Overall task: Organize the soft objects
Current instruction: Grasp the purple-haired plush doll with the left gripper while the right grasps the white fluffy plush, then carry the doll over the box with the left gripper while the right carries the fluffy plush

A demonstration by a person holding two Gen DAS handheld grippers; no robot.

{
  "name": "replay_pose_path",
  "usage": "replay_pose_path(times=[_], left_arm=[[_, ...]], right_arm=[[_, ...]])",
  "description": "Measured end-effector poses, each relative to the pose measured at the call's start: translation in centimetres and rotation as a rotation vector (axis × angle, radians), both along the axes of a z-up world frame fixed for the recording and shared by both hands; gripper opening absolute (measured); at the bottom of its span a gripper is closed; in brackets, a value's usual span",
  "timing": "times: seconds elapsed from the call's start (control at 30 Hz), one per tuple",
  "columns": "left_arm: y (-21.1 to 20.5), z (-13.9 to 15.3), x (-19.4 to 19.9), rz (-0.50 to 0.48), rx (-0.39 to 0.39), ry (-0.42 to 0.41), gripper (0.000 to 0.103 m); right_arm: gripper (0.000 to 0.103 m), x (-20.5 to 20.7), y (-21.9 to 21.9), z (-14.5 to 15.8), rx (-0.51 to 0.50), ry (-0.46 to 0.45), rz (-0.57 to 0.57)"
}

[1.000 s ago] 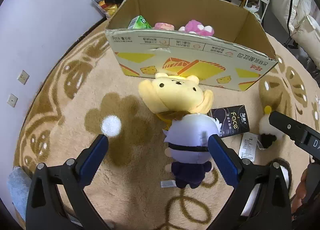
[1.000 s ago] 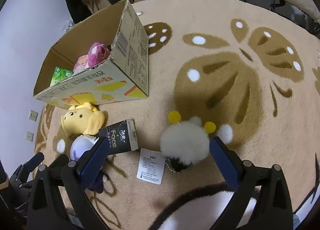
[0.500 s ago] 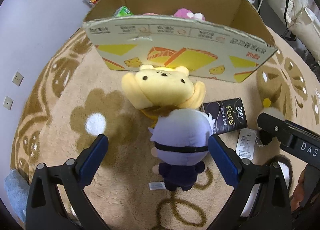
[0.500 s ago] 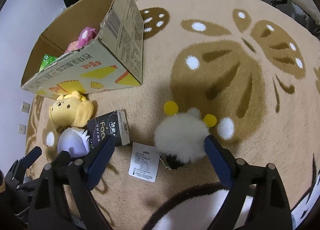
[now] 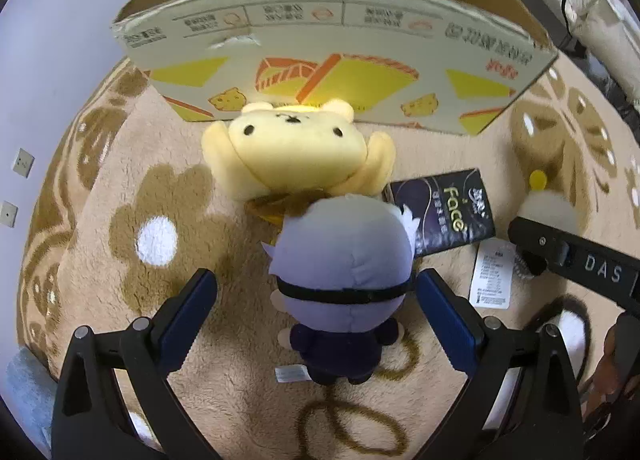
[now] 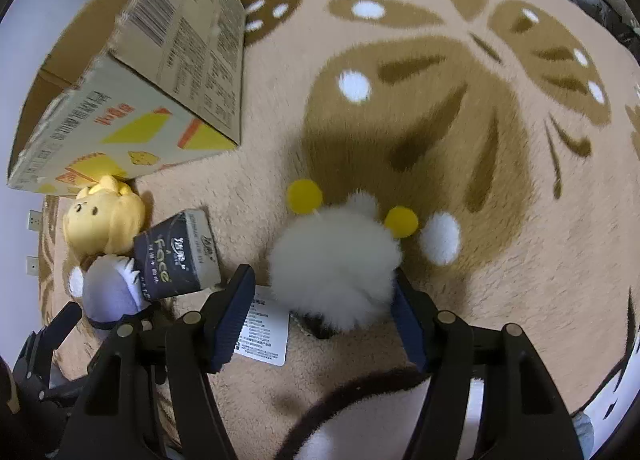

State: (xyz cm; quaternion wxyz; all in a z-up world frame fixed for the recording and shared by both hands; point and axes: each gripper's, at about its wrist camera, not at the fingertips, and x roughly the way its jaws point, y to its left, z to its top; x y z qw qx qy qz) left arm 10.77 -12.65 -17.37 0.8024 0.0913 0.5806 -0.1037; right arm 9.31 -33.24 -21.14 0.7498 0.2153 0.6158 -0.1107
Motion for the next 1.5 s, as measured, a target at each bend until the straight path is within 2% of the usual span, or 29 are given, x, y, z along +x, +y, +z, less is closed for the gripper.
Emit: replay_pose_path(times=[0.3,0.33,0.4,0.47,0.53,0.57,0.73,0.87,0.97,1.07,1.23,1.3,1.5], left_arm=[[-0.6,-1.1,0.1,-0.004,0.037,0.021,0.099],[-0.6,-1.2,0.2,-0.003,0.035,0.023,0.099],[-0.6,-1.5,0.3,-0.001,0.034,0.028,0.099],[-0.7,-1.8,0.3,-0.006,0.043,0.031,0.099],[-0.7,-2.1,0.3,-0.012,0.054,0.036,0.094],[-0.8,-2.3,0.3,-0.014,0.057,0.036,0.091],[-1.0,-3.2,0.4,-0.02,0.05,0.065,0.082],[-1.1,-3.9,0.6,-0.006,0.013,0.104,0.069],[-1.1,-4.0,0.7,-0.009,-0.003,0.106,0.059],[-1.8,-4.1,0.3,-0.038,0.015,0.095,0.056],[-2.7,-4.0,-0.2,-0.042,0.015,0.083,0.055],[-2.3,-3.2,-0.4,-0.038,0.014,0.066,0.055],[-1.6,-0.4,-0.8,-0.03,-0.008,-0.004,0.055]], right_arm=[[0.07,1.7,0.4,-0.3,-0.043,0.004,0.019],[0.068,1.8,0.5,-0.3,-0.044,0.001,0.019],[0.055,2.0,1.0,-0.1,-0.05,-0.001,0.017],[0.054,2.0,1.1,-0.3,-0.048,-0.002,0.014],[0.05,2.1,0.8,-0.3,-0.047,0.001,0.012],[0.045,2.2,0.7,-0.3,-0.05,0.006,0.012],[0.043,2.2,0.6,-0.9,-0.063,0.02,0.034],[0.039,1.9,1.0,-1.2,-0.048,0.004,0.027],[0.038,1.0,0.7,-0.5,-0.03,-0.033,0.025],[0.038,1.0,1.0,0.2,-0.029,-0.071,0.039],[0.038,0.4,1.4,1.4,-0.011,-0.141,0.057],[0.038,0.0,1.4,2.2,0.021,-0.204,0.059],[0.038,-1.2,1.7,4.7,0.019,-0.332,0.076]])
